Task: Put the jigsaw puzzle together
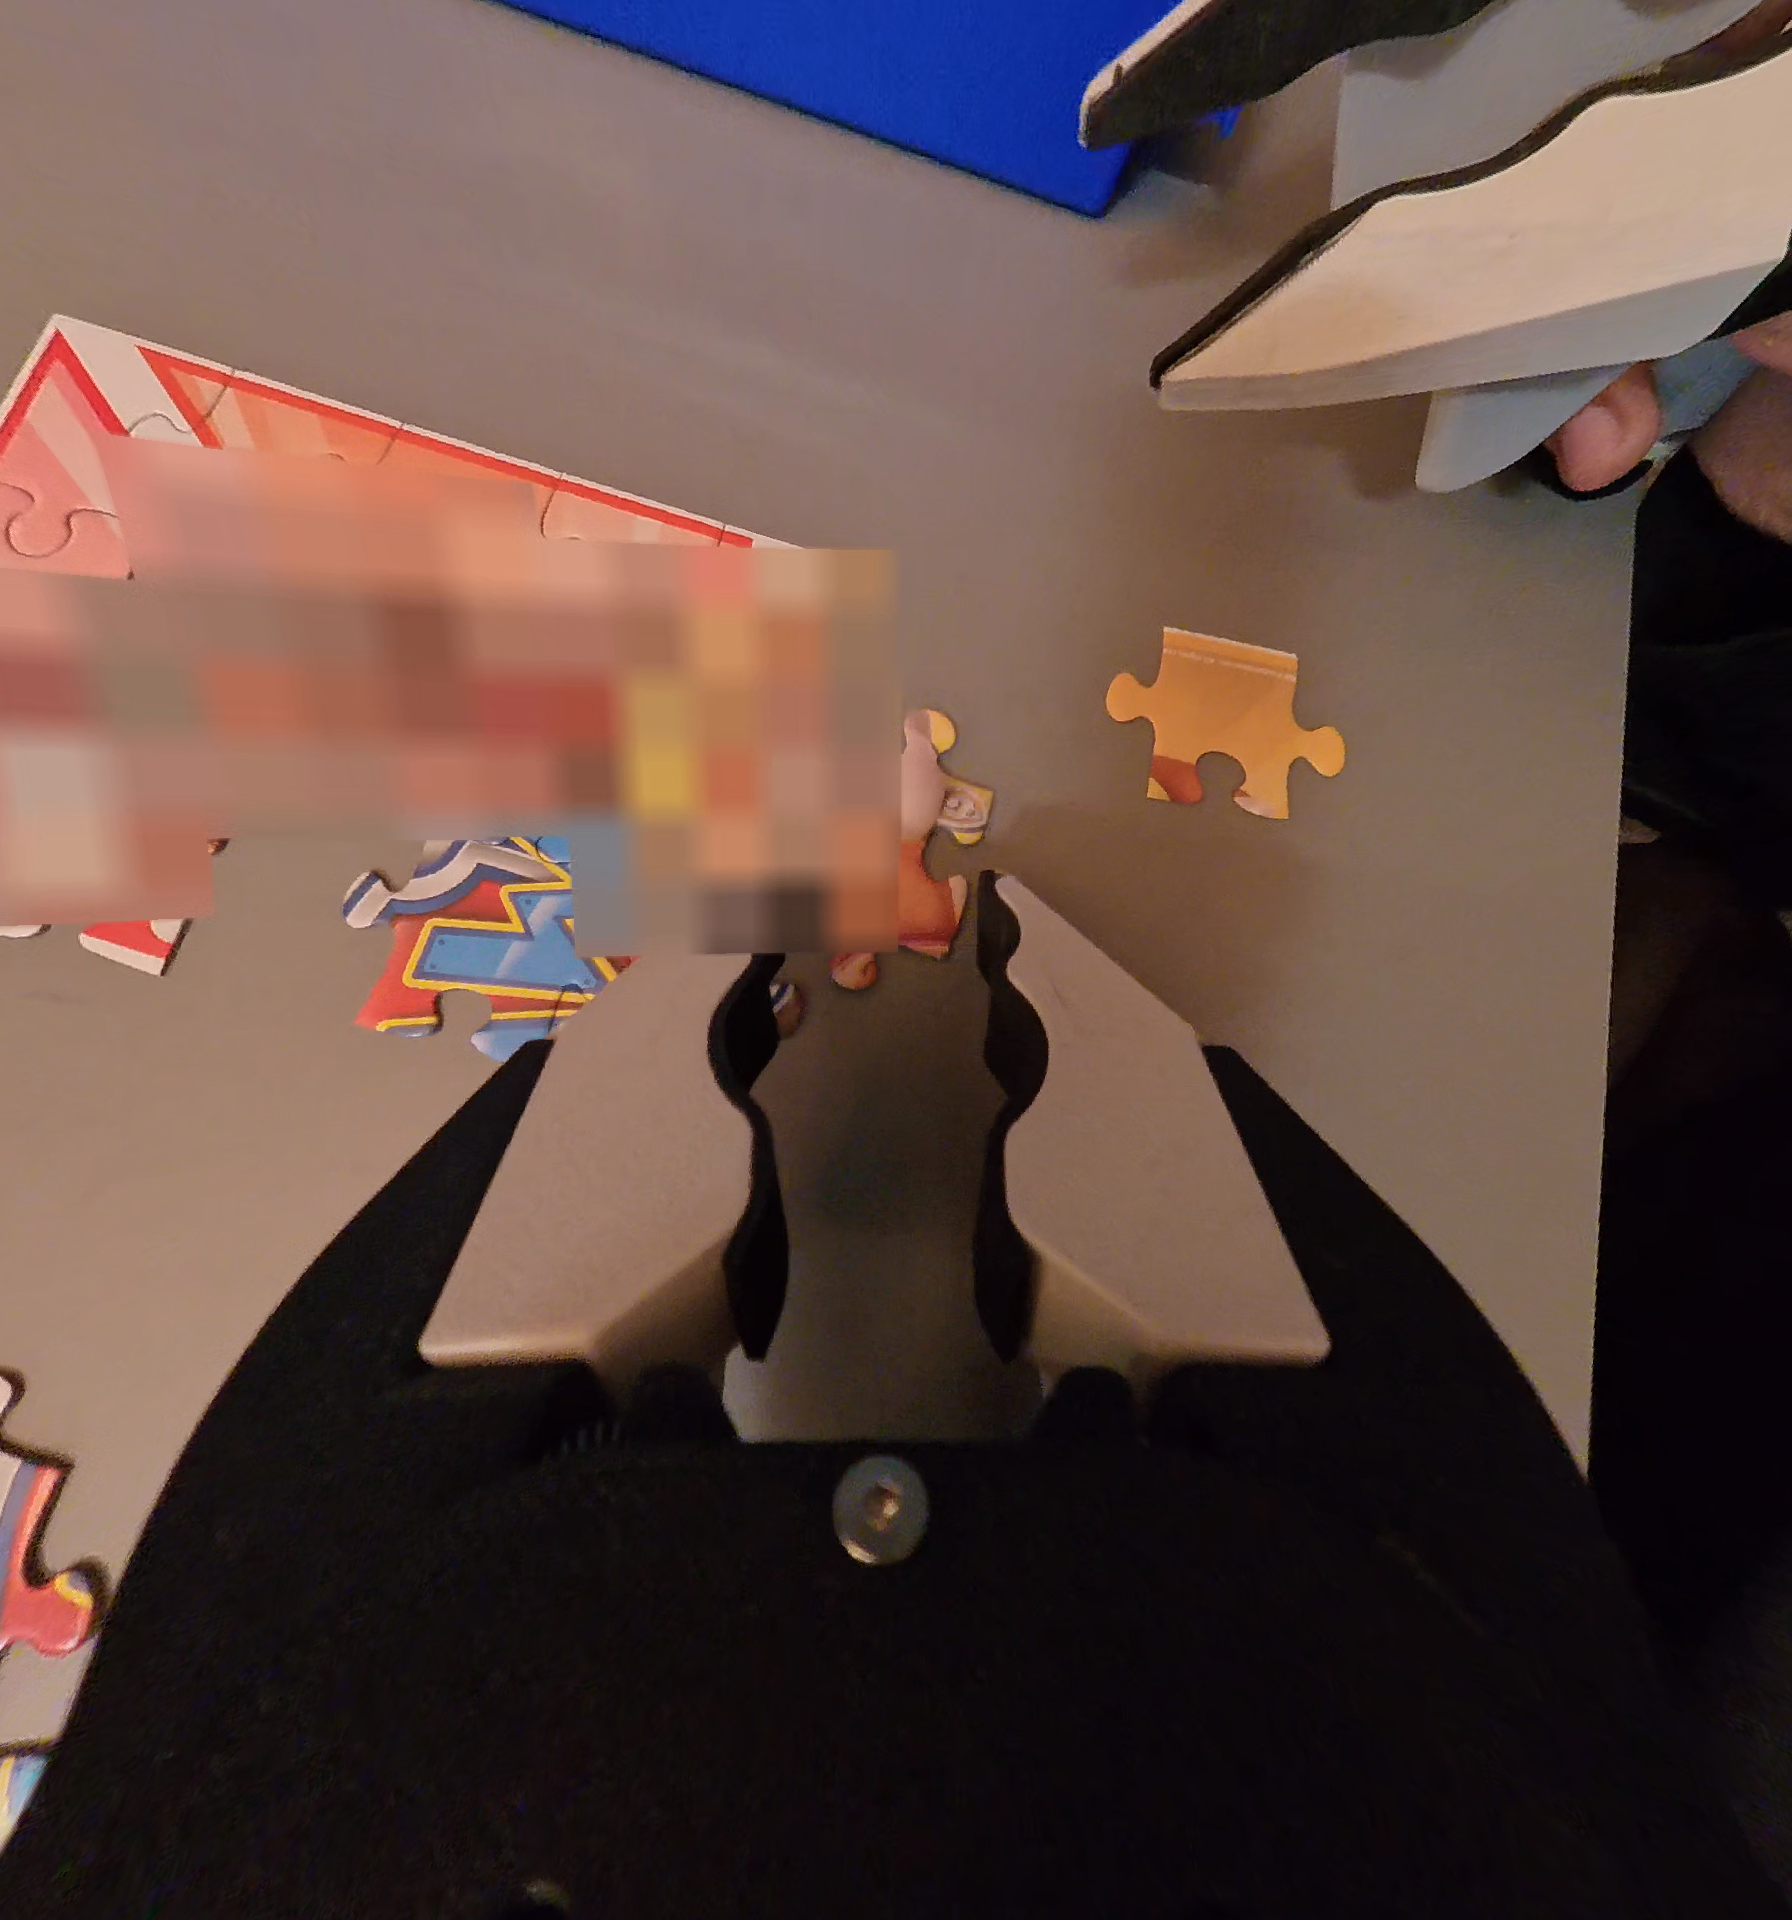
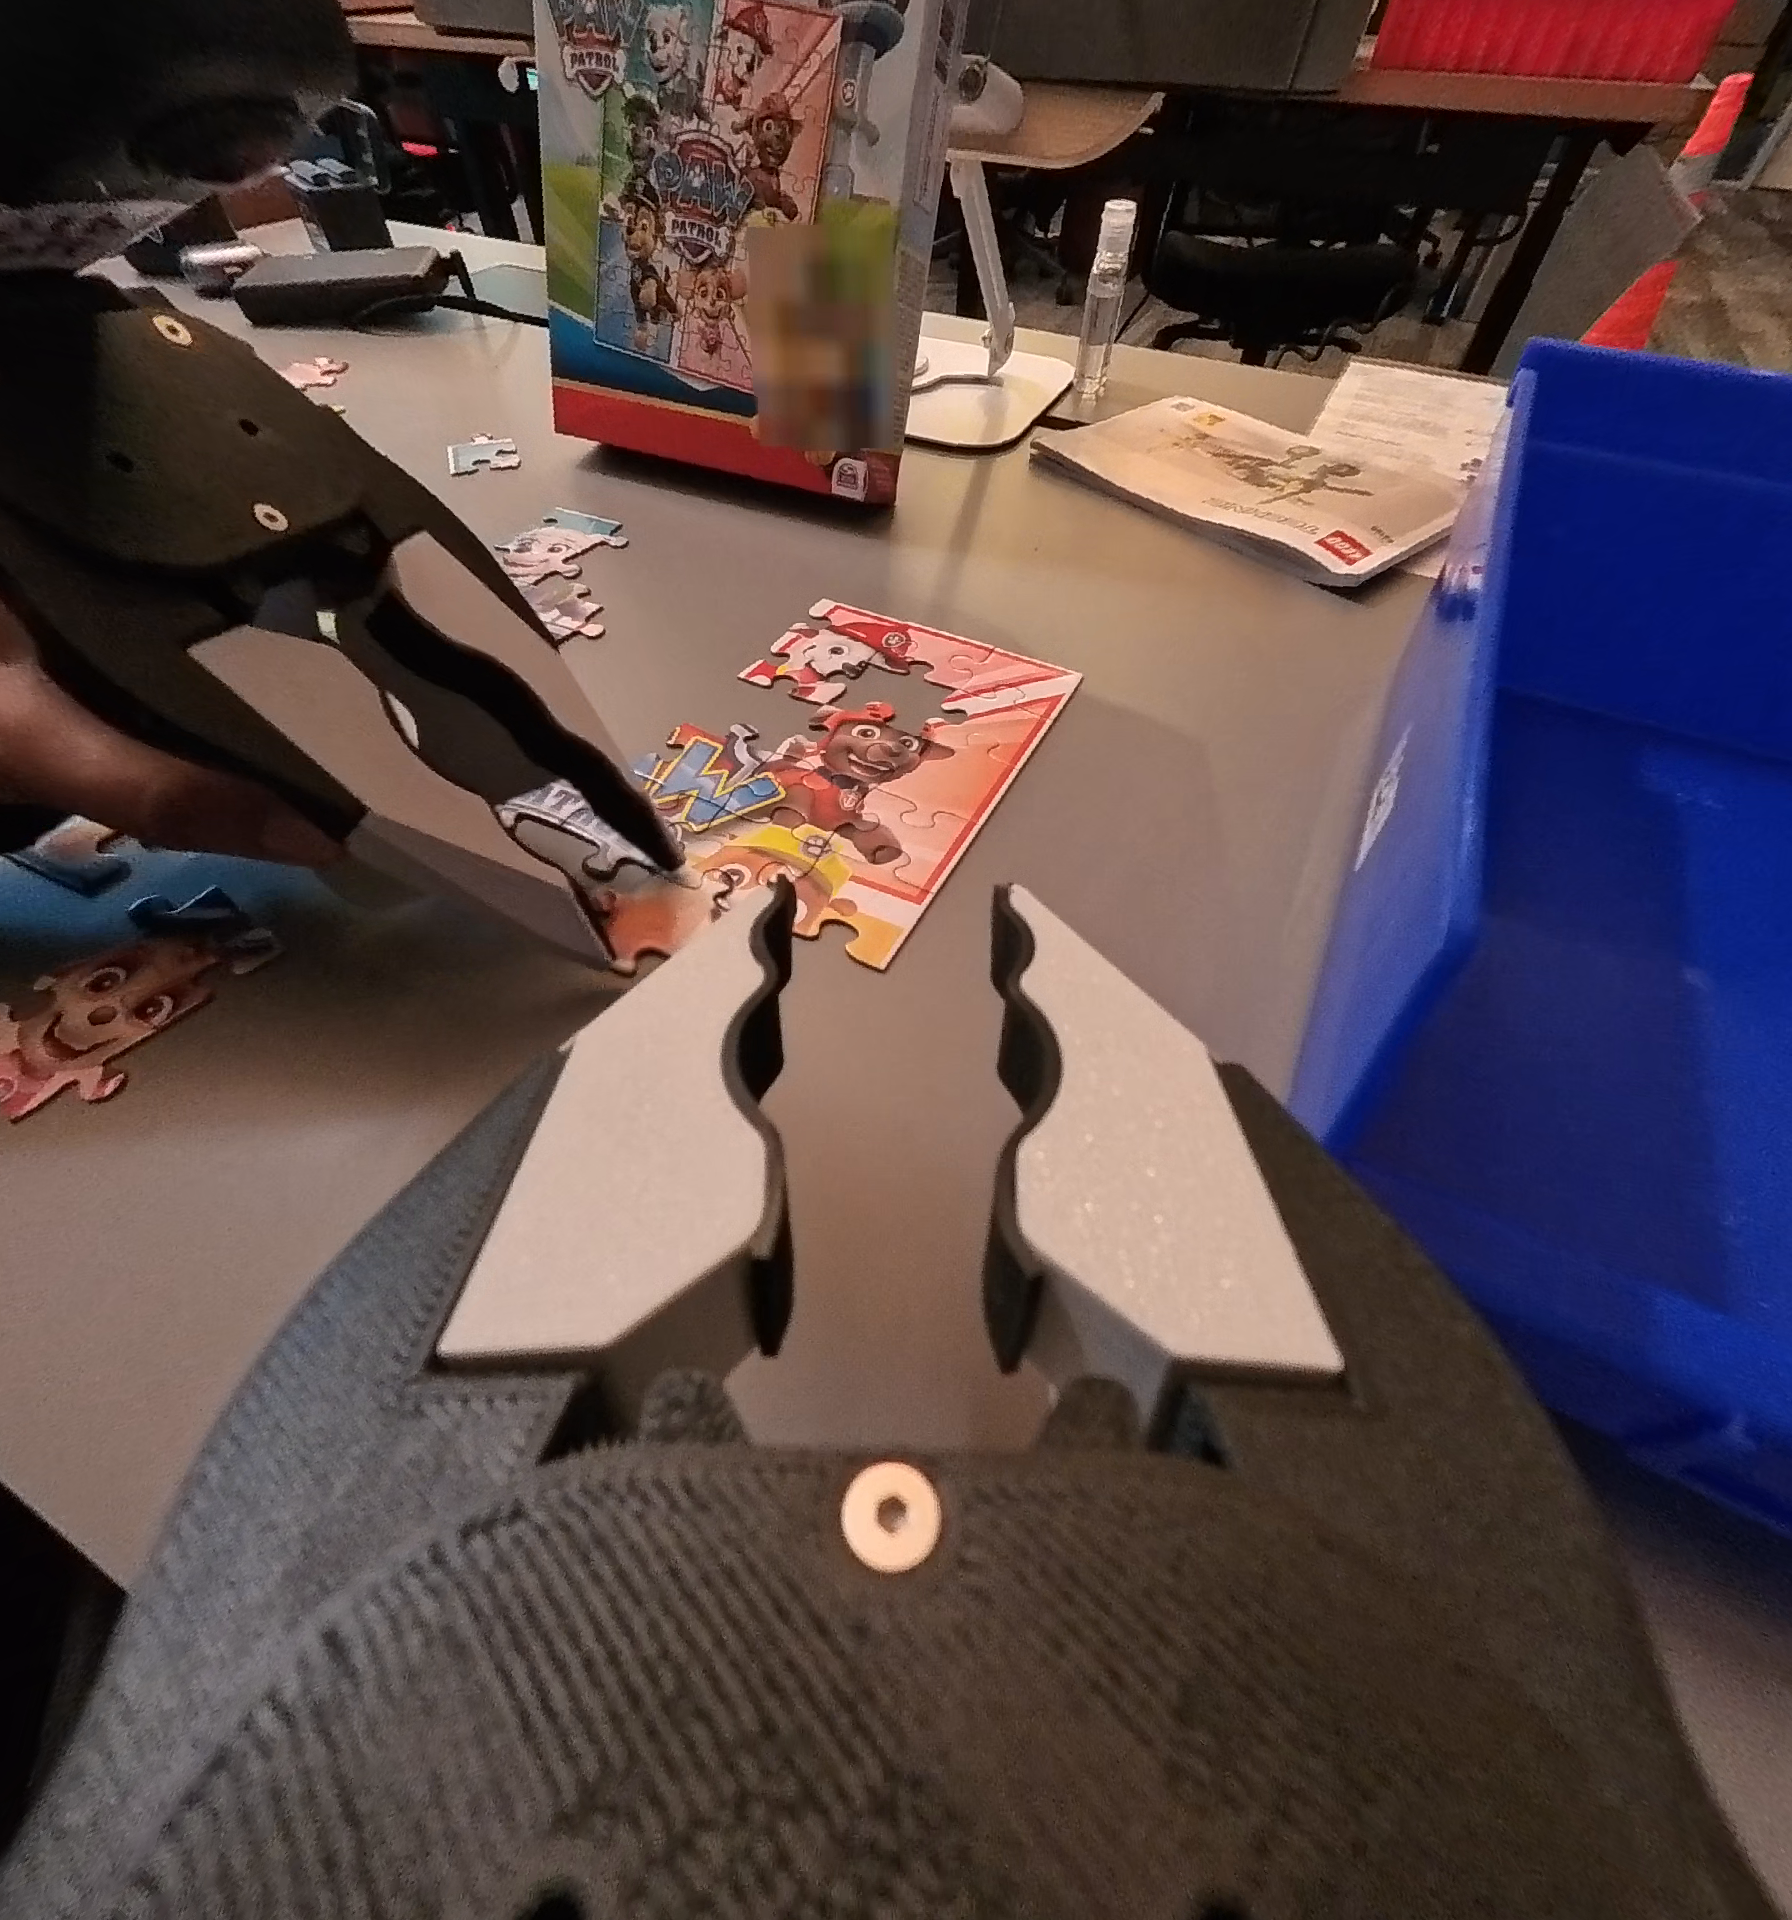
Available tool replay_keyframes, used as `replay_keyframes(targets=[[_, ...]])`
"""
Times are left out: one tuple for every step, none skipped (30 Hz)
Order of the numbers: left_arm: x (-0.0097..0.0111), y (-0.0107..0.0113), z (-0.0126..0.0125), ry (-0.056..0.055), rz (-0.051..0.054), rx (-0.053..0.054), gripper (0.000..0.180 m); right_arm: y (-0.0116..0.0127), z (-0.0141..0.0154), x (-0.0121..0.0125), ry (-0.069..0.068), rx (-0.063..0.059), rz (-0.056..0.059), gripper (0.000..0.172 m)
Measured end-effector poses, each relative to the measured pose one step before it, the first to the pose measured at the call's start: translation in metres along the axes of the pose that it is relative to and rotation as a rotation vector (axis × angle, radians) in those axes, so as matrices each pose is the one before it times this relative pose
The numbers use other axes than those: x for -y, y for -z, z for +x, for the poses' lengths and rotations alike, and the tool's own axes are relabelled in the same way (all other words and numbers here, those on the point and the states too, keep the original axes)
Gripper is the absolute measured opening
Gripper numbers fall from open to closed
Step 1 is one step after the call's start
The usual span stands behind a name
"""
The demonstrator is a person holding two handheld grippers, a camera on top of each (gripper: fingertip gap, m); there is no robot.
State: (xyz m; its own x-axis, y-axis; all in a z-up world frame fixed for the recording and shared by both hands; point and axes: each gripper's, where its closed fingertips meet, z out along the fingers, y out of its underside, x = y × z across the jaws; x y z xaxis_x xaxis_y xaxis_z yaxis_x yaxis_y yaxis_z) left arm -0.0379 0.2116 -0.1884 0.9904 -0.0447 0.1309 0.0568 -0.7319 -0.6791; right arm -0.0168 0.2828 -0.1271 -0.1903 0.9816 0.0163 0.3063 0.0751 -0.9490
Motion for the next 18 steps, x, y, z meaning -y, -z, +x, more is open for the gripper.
replay_keyframes(targets=[[0.00052,0.00066,0.00003,0.0060,0.0031,-0.0022,0.035,-0.00007,-0.00002,-0.00003,-0.0001,0.0002,-0.0004,0.037],[0.00065,0.00060,0.00013,0.0034,0.0046,-0.0027,0.035,-0.00005,-0.00007,-0.00005,-0.0003,0.0005,-0.0005,0.037],[0.00046,-0.00001,-0.00011,0.0012,0.0037,-0.0006,0.035,-0.00008,0.00004,-0.00012,-0.0004,0.0003,-0.0003,0.037],[-0.00005,-0.00051,-0.00005,-0.0003,0.0001,0.0004,0.035,-0.00007,0.00001,-0.00002,-0.0001,0.0000,-0.0004,0.037],[-0.00084,-0.00101,-0.00029,-0.0021,-0.0055,0.0033,0.035,0.00002,-0.00007,-0.00007,0.0005,0.0000,-0.0005,0.037],[-0.00126,-0.00097,-0.00081,-0.0045,-0.0079,0.0092,0.034,-0.00017,-0.00007,-0.00004,0.0010,-0.0002,-0.0008,0.037],[0.00018,-0.00033,-0.00120,-0.0058,0.0001,0.0134,0.032,-0.00008,-0.00014,-0.00023,0.0013,-0.0003,-0.0014,0.037],[0.00003,0.00013,-0.00123,-0.0011,-0.0025,0.0134,0.030,-0.00018,-0.00017,-0.00021,0.0016,-0.0005,-0.0015,0.037],[-0.00035,0.00006,-0.00086,0.0004,-0.0054,0.0107,0.029,-0.00025,-0.00005,-0.00020,0.0014,-0.0007,-0.0016,0.037],[-0.00044,0.00010,-0.00061,0.0003,-0.0040,0.0088,0.028,-0.00013,-0.00006,-0.00027,0.0010,-0.0002,-0.0018,0.037],[-0.00047,-0.00007,-0.00055,0.0037,-0.0027,0.0099,0.026,-0.00020,-0.00005,-0.00011,0.0007,-0.0003,-0.0016,0.037],[-0.00042,0.00012,-0.00059,0.0069,-0.0012,0.0112,0.025,-0.00014,-0.00002,-0.00022,0.0004,-0.0001,-0.0014,0.037],[-0.00031,0.00000,-0.00022,0.0069,0.0012,0.0099,0.024,-0.00016,-0.00003,-0.00017,0.0003,-0.0001,-0.0011,0.037],[-0.00037,0.00024,-0.00026,0.0080,0.0019,0.0099,0.023,-0.00014,-0.00008,-0.00007,0.0005,-0.0003,-0.0011,0.037],[-0.00031,0.00006,-0.00021,0.0083,0.0017,0.0090,0.022,-0.00015,-0.00003,-0.00021,0.0009,-0.0005,-0.0014,0.037],[-0.00017,0.00011,0.00006,0.0068,0.0029,0.0077,0.021,-0.00021,-0.00006,-0.00027,0.0016,-0.0005,-0.0022,0.037],[-0.00011,0.00013,0.00032,0.0057,0.0018,0.0061,0.021,-0.00033,-0.00023,-0.00042,0.0029,-0.0006,-0.0030,0.037],[-0.00022,0.00040,0.00055,0.0031,0.0001,0.0033,0.021,-0.00044,-0.00048,-0.00045,0.0046,-0.0007,-0.0037,0.037]])
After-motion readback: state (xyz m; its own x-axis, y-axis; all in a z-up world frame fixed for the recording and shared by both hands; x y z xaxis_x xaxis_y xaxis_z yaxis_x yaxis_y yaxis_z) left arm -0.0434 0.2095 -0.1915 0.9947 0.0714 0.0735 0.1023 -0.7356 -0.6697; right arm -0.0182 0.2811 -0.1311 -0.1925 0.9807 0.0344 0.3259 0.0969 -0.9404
